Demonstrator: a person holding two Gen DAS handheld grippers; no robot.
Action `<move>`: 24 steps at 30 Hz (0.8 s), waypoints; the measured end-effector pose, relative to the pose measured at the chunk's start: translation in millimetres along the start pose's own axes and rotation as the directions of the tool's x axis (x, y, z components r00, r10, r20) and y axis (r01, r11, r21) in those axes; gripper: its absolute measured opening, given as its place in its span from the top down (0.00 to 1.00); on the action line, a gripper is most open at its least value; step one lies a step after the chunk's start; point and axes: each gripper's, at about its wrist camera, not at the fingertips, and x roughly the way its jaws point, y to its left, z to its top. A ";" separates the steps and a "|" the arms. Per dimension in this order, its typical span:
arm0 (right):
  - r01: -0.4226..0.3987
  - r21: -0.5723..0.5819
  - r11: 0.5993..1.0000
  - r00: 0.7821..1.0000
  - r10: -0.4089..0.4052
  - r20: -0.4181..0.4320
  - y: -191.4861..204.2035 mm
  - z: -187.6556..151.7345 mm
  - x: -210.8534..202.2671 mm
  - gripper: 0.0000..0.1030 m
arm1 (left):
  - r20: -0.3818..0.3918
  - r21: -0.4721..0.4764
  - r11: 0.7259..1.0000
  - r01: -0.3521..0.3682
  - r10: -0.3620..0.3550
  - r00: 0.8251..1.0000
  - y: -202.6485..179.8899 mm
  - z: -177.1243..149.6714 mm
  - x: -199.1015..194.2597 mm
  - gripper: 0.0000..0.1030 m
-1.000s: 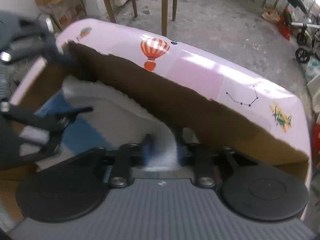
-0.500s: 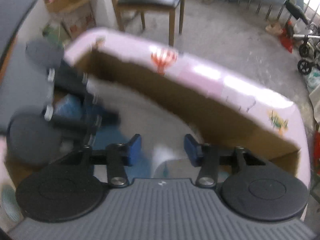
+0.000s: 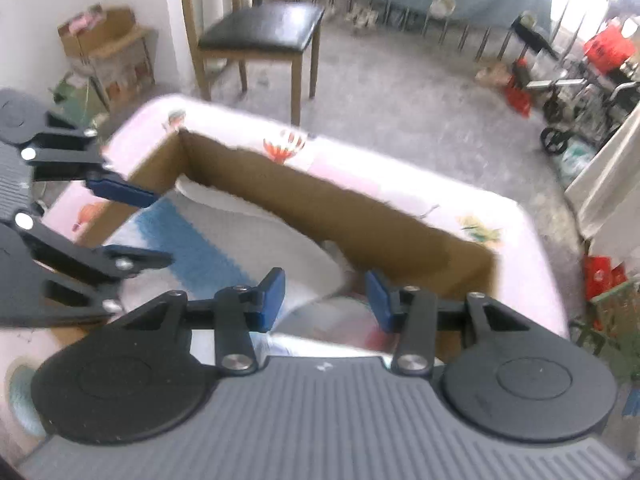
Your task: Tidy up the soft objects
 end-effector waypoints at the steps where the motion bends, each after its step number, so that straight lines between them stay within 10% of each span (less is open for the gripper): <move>1: 0.014 0.024 1.000 0.999 -0.015 0.029 -3.6 -6.8 -16.9 0.57 | 0.029 -0.032 0.999 0.002 -0.001 1.000 -1.8 -5.1 -12.7 0.49; 11: 0.133 0.279 0.951 0.949 -0.203 0.240 1.0 -117.6 -135.9 0.56 | 0.201 -0.338 0.937 -0.085 0.160 0.966 -41.5 -59.9 -85.3 0.32; 15: 0.080 0.377 0.923 0.884 -0.241 0.401 32.9 -180.0 -187.2 0.51 | 0.261 -0.388 0.920 -0.061 0.174 0.949 -59.0 -82.8 -103.7 0.26; 24: 0.143 0.364 0.920 0.890 -0.281 0.359 74.7 -239.0 -192.2 0.51 | 0.334 -0.461 0.887 -0.023 0.198 0.921 -91.5 -106.4 -131.0 0.23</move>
